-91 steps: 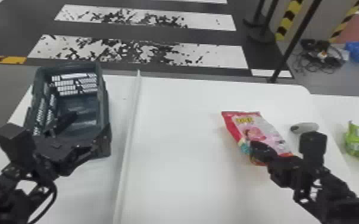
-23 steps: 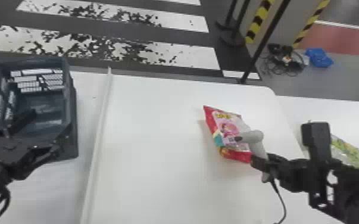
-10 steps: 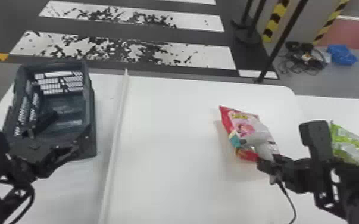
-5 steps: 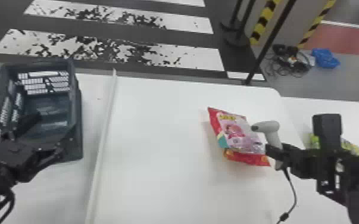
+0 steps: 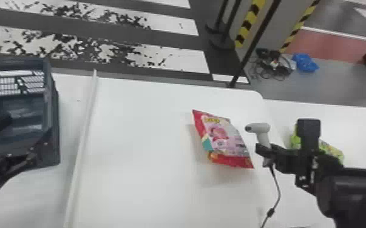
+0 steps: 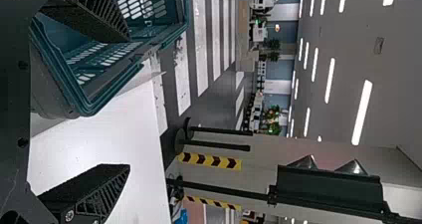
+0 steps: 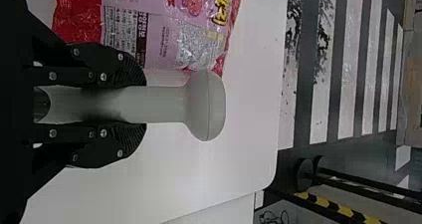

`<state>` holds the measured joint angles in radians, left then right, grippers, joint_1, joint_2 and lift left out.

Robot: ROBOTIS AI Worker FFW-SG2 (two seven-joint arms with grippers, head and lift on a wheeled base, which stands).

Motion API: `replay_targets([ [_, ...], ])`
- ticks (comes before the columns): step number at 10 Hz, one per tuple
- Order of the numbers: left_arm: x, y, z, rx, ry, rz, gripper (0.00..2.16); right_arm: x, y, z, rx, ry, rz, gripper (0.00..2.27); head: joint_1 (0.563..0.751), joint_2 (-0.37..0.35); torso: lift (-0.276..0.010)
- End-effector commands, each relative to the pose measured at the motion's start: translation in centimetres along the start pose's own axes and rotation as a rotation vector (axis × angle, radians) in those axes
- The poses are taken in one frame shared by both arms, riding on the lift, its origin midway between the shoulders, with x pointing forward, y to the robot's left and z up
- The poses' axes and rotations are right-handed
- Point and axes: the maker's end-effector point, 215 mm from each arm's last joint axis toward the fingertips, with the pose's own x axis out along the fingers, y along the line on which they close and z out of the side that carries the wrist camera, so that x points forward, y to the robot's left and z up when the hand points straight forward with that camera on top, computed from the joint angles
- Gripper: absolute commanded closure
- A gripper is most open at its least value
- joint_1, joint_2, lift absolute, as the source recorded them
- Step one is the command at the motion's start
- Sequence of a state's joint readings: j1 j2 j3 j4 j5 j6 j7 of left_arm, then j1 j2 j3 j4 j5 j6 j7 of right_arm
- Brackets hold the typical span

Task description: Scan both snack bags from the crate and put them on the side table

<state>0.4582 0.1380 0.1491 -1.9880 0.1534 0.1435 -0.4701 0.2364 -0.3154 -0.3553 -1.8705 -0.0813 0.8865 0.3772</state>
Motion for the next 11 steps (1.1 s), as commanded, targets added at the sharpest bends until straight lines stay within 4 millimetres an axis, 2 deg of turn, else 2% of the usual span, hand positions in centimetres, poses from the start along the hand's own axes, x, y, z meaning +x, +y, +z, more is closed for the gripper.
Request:
replay_targets([
  [1,0.0,0.1,0.1,0.001,-0.001,0.000,0.10,1.4,-1.1,-1.0,0.011,0.022,-0.012,2.25,0.695,-0.272,-0.087],
  [4,0.0,0.1,0.0,0.001,0.002,0.002,0.10,3.2,-3.8,-2.5,0.008,0.059,-0.068,2.25,0.695,-0.300,-0.087],
  [7,0.1,0.2,0.0,0.001,0.001,0.002,0.10,3.7,-4.6,-3.0,0.001,0.062,-0.079,2.20,0.695,-0.323,-0.087],
  [8,0.1,0.1,0.0,0.001,0.001,0.000,0.10,3.7,-4.6,-2.7,0.001,0.045,-0.084,1.84,0.695,-0.327,-0.087],
  [9,0.0,0.1,0.0,0.001,0.002,0.002,0.10,3.7,-4.7,-2.6,0.004,0.037,-0.086,0.81,0.695,-0.328,-0.087],
  [10,0.0,0.1,0.1,0.002,0.000,0.000,0.10,3.7,-4.7,-2.8,0.013,0.039,-0.085,0.04,0.695,-0.328,-0.087],
  [11,0.0,0.0,0.1,0.002,0.000,0.000,0.10,3.5,-4.8,-2.7,0.015,0.036,-0.090,0.03,0.695,-0.327,-0.087],
])
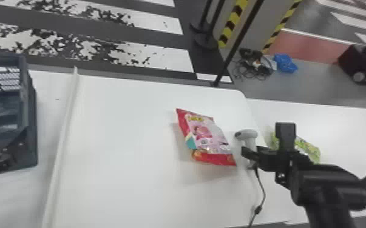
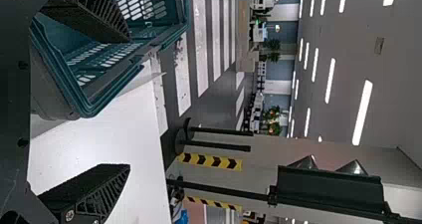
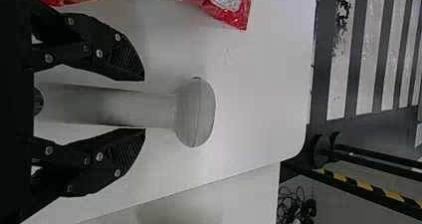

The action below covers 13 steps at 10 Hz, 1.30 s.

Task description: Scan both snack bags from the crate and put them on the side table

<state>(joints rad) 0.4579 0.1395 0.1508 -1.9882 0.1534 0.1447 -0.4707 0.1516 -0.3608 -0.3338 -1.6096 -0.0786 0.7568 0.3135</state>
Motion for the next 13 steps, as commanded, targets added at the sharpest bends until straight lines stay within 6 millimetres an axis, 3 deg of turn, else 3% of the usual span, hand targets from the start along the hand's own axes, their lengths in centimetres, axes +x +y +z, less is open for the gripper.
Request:
replay_targets([
  [1,0.0,0.0,0.2,0.002,-0.003,0.000,0.10,-0.4,-0.2,0.2,0.005,-0.008,-0.003,0.03,0.695,-0.329,-0.087],
  [4,-0.1,0.0,0.1,0.000,-0.002,0.000,0.10,-4.0,1.2,2.6,0.231,-0.082,0.149,0.08,0.695,-0.326,-0.087],
  [7,-0.1,0.0,0.1,0.002,-0.001,0.000,0.10,-6.1,5.2,3.0,0.376,-0.028,0.363,0.08,0.695,-0.296,-0.087],
  [10,-0.1,0.0,0.1,0.000,-0.001,0.001,0.10,-5.4,8.2,1.8,0.389,0.056,0.469,0.08,0.695,-0.248,-0.087],
  [13,-0.2,0.0,-0.1,0.001,0.003,-0.001,0.10,-3.4,8.8,1.0,0.395,0.105,0.504,0.08,0.695,-0.224,-0.087],
])
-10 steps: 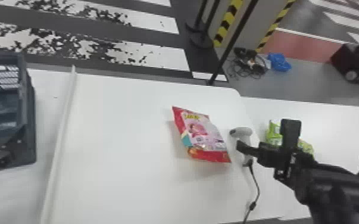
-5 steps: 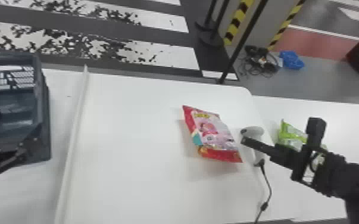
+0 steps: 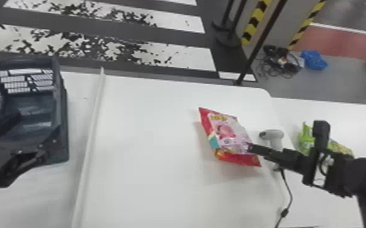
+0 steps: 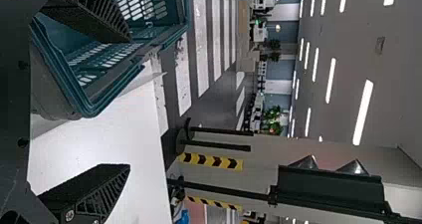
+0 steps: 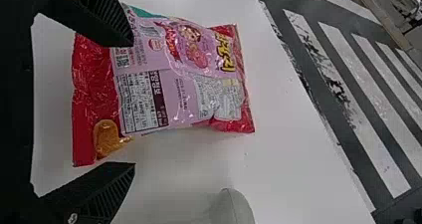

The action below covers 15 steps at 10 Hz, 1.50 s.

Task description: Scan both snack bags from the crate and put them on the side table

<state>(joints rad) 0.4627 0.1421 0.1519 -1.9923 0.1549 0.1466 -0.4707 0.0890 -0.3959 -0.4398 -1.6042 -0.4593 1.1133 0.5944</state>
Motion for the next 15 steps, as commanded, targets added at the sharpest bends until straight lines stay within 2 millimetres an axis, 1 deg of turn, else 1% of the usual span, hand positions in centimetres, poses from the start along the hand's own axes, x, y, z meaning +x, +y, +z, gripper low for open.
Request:
replay_targets([
  [1,0.0,0.0,-0.1,0.001,0.002,-0.001,0.10,0.7,-0.5,0.5,0.014,0.006,0.020,0.08,0.695,-0.221,-0.087],
  [2,0.0,0.0,0.0,0.002,0.000,-0.001,0.10,1.2,-1.1,1.0,0.010,0.007,0.021,0.07,0.695,-0.220,-0.087],
  [3,0.0,0.0,0.0,0.002,-0.001,-0.001,0.10,1.6,-1.2,1.3,0.031,0.015,0.043,0.07,0.695,-0.221,-0.087],
  [4,-0.1,0.1,-0.1,0.001,0.002,-0.002,0.10,2.1,-0.8,1.2,0.048,0.032,0.082,0.08,0.695,-0.222,-0.087],
  [5,-0.1,0.1,-0.2,0.000,0.003,-0.001,0.10,2.8,-0.7,0.7,0.033,0.072,0.079,0.08,0.695,-0.219,-0.087],
  [7,-0.2,0.3,-0.1,0.000,0.001,-0.001,0.10,3.5,0.6,-0.4,0.066,0.130,0.130,0.08,0.695,-0.208,-0.087],
  [8,-0.3,0.4,-0.2,-0.001,0.001,0.001,0.10,4.0,0.4,-1.4,0.040,0.165,0.110,0.17,0.695,-0.197,-0.087],
  [9,-0.3,0.4,-0.1,-0.003,-0.002,0.000,0.10,4.2,0.7,-1.3,0.019,0.166,0.124,1.03,0.695,-0.188,-0.087],
  [10,-0.3,0.5,-0.1,-0.004,-0.002,0.002,0.10,4.6,0.6,-1.9,0.010,0.186,0.109,2.26,0.695,-0.179,-0.087],
  [13,-0.5,0.5,-0.1,-0.004,-0.005,0.003,0.10,4.2,2.0,-2.2,-0.016,0.191,0.171,2.26,0.695,-0.165,-0.087],
  [15,-0.7,0.6,-0.2,-0.004,-0.004,0.004,0.10,3.3,2.8,-1.2,0.005,0.148,0.216,2.26,0.695,-0.160,-0.087],
])
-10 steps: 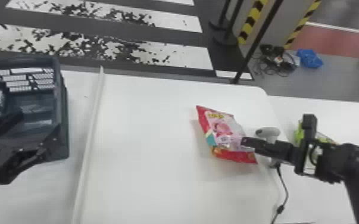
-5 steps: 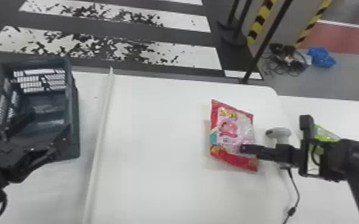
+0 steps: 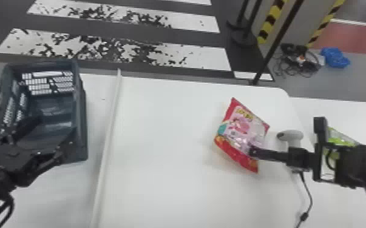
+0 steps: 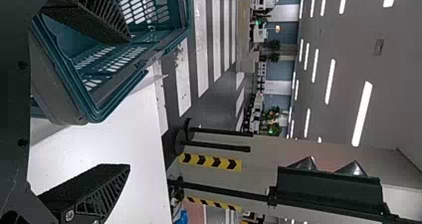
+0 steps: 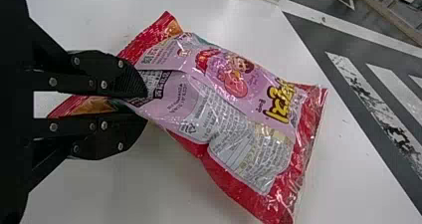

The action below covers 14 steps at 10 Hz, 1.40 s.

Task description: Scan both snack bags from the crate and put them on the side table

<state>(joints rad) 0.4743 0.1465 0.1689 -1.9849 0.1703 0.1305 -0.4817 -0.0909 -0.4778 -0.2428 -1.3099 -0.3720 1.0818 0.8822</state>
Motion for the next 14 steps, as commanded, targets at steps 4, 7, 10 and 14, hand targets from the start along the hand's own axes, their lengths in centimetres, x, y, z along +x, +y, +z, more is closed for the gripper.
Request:
replay_targets([
  [4,-0.3,0.2,0.1,-0.002,-0.005,0.007,0.10,-5.7,3.1,4.7,0.058,-0.213,0.104,2.26,0.695,-0.162,-0.087],
  [7,-0.6,0.5,0.1,-0.011,-0.008,0.010,0.10,-12.4,-2.0,9.9,0.097,-0.428,-0.126,2.26,0.695,-0.231,-0.087],
  [10,-0.5,0.4,0.1,-0.014,-0.009,0.011,0.10,-18.2,-10.5,11.6,0.165,-0.607,-0.401,2.26,0.695,-0.336,-0.087],
  [14,-0.5,0.5,0.3,-0.012,-0.012,0.010,0.10,-21.3,-19.2,11.6,0.267,-0.701,-0.660,2.13,0.695,-0.350,-0.087],
])
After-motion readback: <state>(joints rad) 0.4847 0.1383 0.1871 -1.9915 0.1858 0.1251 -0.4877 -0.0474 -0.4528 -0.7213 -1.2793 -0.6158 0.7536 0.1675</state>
